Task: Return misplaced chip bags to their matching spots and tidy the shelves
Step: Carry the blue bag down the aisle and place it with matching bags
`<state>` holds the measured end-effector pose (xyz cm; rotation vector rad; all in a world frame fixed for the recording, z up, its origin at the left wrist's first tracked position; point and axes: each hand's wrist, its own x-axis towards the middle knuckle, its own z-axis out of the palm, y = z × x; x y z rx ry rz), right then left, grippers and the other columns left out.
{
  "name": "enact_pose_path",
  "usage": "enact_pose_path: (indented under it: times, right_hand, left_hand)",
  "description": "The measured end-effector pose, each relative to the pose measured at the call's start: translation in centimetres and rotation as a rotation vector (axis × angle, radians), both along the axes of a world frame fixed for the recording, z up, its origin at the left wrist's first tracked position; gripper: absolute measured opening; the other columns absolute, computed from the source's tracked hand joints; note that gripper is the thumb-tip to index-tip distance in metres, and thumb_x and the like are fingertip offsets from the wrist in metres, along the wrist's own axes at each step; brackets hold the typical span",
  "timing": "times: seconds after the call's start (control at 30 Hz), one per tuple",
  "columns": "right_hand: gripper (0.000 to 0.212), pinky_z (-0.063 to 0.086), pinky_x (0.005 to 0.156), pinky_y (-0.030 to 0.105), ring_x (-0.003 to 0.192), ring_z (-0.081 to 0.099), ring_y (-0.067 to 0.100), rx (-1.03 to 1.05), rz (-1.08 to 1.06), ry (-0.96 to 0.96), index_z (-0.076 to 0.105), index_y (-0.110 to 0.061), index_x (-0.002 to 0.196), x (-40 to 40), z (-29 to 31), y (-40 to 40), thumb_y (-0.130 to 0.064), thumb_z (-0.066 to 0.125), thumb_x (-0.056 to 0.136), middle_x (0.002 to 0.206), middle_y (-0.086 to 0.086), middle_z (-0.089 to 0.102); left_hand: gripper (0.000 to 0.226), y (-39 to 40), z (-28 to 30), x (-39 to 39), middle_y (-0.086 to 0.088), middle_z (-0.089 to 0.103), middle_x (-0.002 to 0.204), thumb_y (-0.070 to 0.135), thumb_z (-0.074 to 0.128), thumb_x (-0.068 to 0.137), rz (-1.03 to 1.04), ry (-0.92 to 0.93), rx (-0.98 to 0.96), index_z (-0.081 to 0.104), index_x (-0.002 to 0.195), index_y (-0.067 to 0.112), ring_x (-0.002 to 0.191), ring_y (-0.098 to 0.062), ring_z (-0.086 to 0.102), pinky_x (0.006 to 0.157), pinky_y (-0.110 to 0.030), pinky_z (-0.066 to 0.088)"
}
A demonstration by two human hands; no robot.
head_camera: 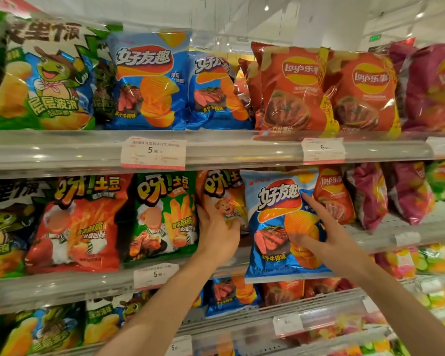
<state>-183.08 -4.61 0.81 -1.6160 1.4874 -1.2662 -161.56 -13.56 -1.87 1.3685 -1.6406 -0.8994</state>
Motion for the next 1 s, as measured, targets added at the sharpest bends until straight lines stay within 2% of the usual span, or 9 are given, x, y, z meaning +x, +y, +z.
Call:
enact_pose_path:
  times: [0.17, 0.23, 0.37, 0.6, 0.73, 0.83, 1.0]
  right_hand:
    - [0.084, 0.054, 0.077, 0.012, 0.104, 0.065, -0.005, -0.016, -0.004, 0.024, 0.028, -0.044, 0.153, -0.9, -0.1, 0.1, -0.008, 0.071, 0.090, 0.133, -0.017, 0.057]
    - [0.083, 0.052, 0.077, 0.010, 0.106, 0.062, -0.010, -0.030, -0.014, 0.032, 0.029, -0.046, 0.152, -1.2, 0.0, 0.3, -0.010, 0.071, 0.090, 0.134, -0.021, 0.055]
    - [0.082, 0.051, 0.076, 0.007, 0.105, 0.060, -0.014, -0.047, -0.025, 0.024, 0.030, -0.046, 0.150, -1.9, 0.1, 0.5, -0.009, 0.071, 0.090, 0.135, -0.024, 0.052]
    - [0.082, 0.054, 0.074, 0.011, 0.102, 0.065, -0.006, -0.051, -0.047, 0.005, 0.032, -0.047, 0.149, -2.6, 0.0, 0.5, -0.008, 0.071, 0.089, 0.131, -0.020, 0.057]
    - [0.082, 0.055, 0.072, 0.012, 0.101, 0.066, -0.005, -0.046, -0.051, -0.001, 0.031, -0.048, 0.150, -2.7, 0.0, 0.5, -0.008, 0.071, 0.090, 0.130, -0.018, 0.058]
    - [0.082, 0.055, 0.074, 0.012, 0.102, 0.065, -0.006, -0.044, -0.056, -0.014, 0.032, -0.048, 0.150, -3.0, -0.1, 0.5, -0.009, 0.071, 0.089, 0.132, -0.019, 0.057]
    - [0.082, 0.055, 0.072, 0.012, 0.101, 0.065, -0.005, -0.053, -0.067, -0.024, 0.033, -0.047, 0.150, -3.5, 0.0, 0.8, -0.008, 0.071, 0.089, 0.134, -0.016, 0.056]
  left_hand:
    - [0.089, -0.8, 0.0, -0.6, -0.011, 0.007, 0.163, 0.039, 0.058, 0.097, 0.066, -0.050, 0.042, -0.008, 0.157, 0.032, 0.139, -0.037, 0.040, 0.113, -0.043, 0.037]
    - [0.085, -0.9, 0.0, -0.7, -0.013, 0.016, 0.158, 0.037, 0.059, 0.097, 0.075, -0.070, 0.001, 0.000, 0.158, 0.032, 0.131, -0.040, 0.049, 0.109, -0.044, 0.043]
    - [0.081, -0.9, -0.5, -0.5, -0.012, 0.024, 0.154, 0.039, 0.062, 0.096, 0.093, -0.098, -0.090, 0.012, 0.158, 0.029, 0.129, -0.038, 0.051, 0.106, -0.045, 0.045]
    - [0.075, -0.6, -0.9, -0.5, -0.009, 0.031, 0.153, 0.037, 0.064, 0.096, 0.115, -0.078, -0.233, 0.023, 0.157, 0.027, 0.130, -0.027, 0.051, 0.102, -0.039, 0.046]
    - [0.068, -1.2, -0.1, -0.1, -0.004, 0.035, 0.146, 0.036, 0.062, 0.097, 0.112, 0.016, -0.192, 0.027, 0.155, 0.027, 0.128, -0.024, 0.053, 0.105, -0.032, 0.040]
    - [0.064, -1.7, 0.7, 0.5, -0.005, 0.036, 0.145, 0.034, 0.061, 0.098, 0.111, 0.072, -0.163, 0.030, 0.154, 0.029, 0.129, -0.024, 0.048, 0.098, -0.022, 0.032]
    - [0.065, -2.0, 0.8, 1.3, -0.003, 0.039, 0.143, 0.034, 0.062, 0.097, 0.097, 0.118, -0.172, 0.030, 0.155, 0.029, 0.129, -0.017, 0.045, 0.100, -0.021, 0.030]
